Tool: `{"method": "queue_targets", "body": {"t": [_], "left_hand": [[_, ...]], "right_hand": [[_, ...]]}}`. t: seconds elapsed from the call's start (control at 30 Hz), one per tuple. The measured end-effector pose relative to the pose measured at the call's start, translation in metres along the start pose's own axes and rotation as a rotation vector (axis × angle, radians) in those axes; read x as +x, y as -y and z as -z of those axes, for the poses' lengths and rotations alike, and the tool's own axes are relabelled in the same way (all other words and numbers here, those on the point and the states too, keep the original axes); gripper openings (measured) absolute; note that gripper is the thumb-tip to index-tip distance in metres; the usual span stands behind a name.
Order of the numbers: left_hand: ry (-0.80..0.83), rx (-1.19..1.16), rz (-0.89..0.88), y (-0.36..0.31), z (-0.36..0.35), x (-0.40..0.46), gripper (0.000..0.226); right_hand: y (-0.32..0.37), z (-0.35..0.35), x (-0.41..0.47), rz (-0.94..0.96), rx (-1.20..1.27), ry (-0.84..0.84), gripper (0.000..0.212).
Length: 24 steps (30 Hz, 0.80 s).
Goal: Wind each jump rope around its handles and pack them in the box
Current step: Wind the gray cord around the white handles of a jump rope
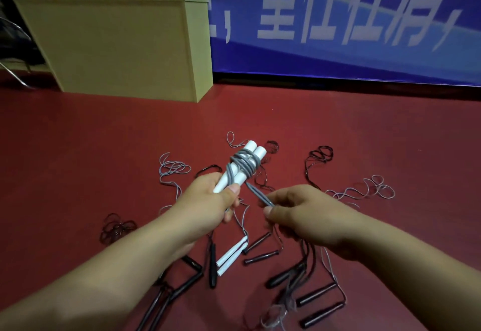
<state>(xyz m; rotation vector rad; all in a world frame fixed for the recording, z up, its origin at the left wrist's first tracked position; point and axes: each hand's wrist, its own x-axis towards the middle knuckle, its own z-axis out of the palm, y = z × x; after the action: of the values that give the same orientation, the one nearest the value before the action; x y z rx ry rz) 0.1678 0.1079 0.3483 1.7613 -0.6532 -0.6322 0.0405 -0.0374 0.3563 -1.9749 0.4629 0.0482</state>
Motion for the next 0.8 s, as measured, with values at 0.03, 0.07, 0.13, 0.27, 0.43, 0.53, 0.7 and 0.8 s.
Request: {"method": "queue_targets", "body": {"t": [0.03,0.07,0.13,0.27,0.43,0.53,0.7,0.8], "left_hand": [[-0.041,0.022,-0.005,0.0,0.0,0.001,0.02],[-0.087,0.036,-0.001,0.0,0.0,0.002,0.02],[-0.164,0.059,0.029,0.003,0.003,0.004,0.021],[-0.2,0.184,0.017,0.012,0.008,0.006,0.016],[-0.136,0.454,-0.056,0.017,0.011,0.004,0.017],[-0.023,0.655,-0.088,0.015,0.008,-0.002,0.005],[0.217,0.826,-0.195,0.005,0.002,-0.015,0.011],[0.331,0.814,-0.239,0.001,-0.001,-0.02,0.013]], "right_hand": [[0.0,-0.001,0.0,-0.006,-0.002,-0.002,0.02],[0.001,-0.002,-0.001,-0.013,0.002,0.0,0.021],[0.001,-0.004,-0.002,0.0,-0.007,-0.01,0.024],[0.005,-0.005,-0.005,0.101,-0.088,-0.021,0.019],[0.01,-0.003,-0.005,0.249,-0.143,0.026,0.015],[0.013,0.001,-0.005,0.356,-0.28,0.015,0.017],[0.011,0.011,-0.004,0.417,-0.464,-0.209,0.017],[0.011,0.018,-0.005,0.385,-0.521,-0.378,0.012]]}}
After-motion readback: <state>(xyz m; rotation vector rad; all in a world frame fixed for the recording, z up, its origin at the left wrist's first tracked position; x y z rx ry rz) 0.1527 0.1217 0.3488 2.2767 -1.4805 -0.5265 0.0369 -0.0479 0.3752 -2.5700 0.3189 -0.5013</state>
